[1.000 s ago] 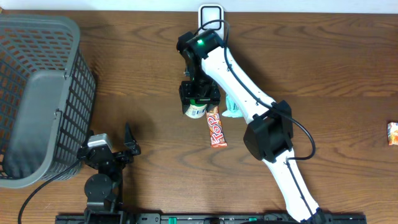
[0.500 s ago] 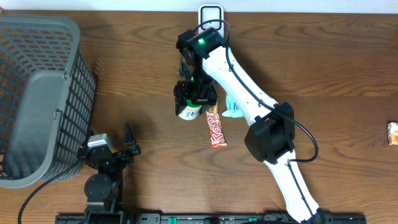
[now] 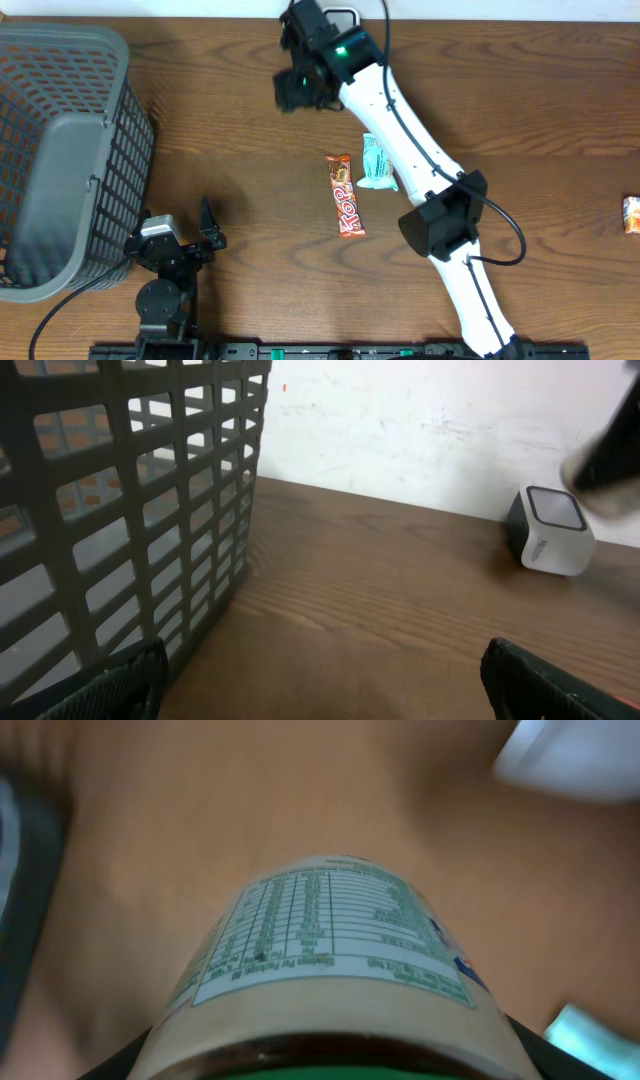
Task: Scan the item barcode
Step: 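Lift the bottle and carry it toward the scanner, then hold the bottle label against the scanner window, then carry the bottle to the right table edge and release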
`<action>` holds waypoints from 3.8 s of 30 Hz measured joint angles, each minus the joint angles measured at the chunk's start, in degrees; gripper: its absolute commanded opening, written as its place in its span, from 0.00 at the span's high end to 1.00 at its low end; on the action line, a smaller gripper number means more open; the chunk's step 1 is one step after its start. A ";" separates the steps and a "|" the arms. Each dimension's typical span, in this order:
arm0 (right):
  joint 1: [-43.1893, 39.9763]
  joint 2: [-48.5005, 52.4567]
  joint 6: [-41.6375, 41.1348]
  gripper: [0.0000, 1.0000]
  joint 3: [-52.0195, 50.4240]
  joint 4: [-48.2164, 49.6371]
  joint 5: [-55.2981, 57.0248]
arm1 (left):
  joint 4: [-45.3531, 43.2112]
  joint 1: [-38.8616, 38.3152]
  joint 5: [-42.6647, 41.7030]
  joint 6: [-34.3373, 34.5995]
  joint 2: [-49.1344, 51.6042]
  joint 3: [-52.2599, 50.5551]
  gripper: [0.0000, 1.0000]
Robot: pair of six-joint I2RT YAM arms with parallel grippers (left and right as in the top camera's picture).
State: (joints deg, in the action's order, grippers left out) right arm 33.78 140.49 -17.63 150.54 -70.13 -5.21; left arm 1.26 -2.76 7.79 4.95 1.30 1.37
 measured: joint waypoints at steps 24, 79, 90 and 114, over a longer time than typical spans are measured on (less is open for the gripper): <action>-10.47 -0.04 8.26 0.50 -23.67 62.14 19.02 | 0.02 0.00 0.00 0.00 0.07 0.00 0.00; -45.86 -19.87 -1.03 0.43 -34.29 6.82 24.59 | 0.02 0.00 -0.17 0.00 0.09 0.00 0.00; -65.31 -19.87 -4.31 0.43 -44.83 17.14 17.88 | 0.02 0.00 -0.17 0.00 0.11 0.00 0.00; -74.73 -13.70 -14.38 0.01 -48.54 15.39 7.26 | 0.02 0.00 -0.17 0.00 0.11 0.00 0.00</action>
State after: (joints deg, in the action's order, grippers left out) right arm -40.95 126.78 -32.01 102.00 -54.74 2.04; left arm 1.28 -2.76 7.62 4.95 1.41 1.37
